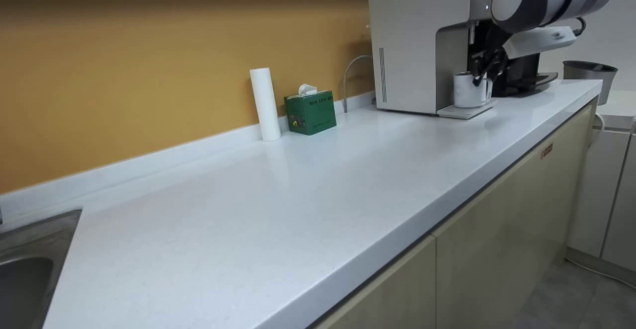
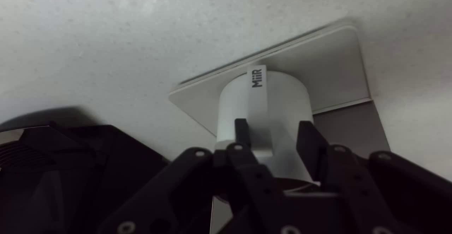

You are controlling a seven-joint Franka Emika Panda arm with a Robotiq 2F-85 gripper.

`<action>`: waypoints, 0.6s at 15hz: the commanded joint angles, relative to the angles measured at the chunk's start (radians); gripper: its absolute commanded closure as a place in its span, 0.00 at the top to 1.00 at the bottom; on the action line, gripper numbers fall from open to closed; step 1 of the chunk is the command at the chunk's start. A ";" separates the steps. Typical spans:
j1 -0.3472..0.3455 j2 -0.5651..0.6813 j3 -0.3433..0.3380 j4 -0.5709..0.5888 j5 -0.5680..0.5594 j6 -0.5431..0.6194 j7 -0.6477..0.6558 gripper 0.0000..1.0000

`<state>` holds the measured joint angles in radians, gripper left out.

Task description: Move the cup forward

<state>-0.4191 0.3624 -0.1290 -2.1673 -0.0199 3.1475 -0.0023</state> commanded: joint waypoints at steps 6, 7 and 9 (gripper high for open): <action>-0.088 -0.003 0.068 0.008 0.005 0.000 -0.020 0.04; -0.086 -0.011 0.067 0.000 0.002 0.000 -0.022 0.04; -0.082 -0.031 0.067 -0.021 -0.004 0.000 -0.029 0.04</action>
<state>-0.4932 0.3627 -0.0740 -2.1653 -0.0200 3.1519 -0.0184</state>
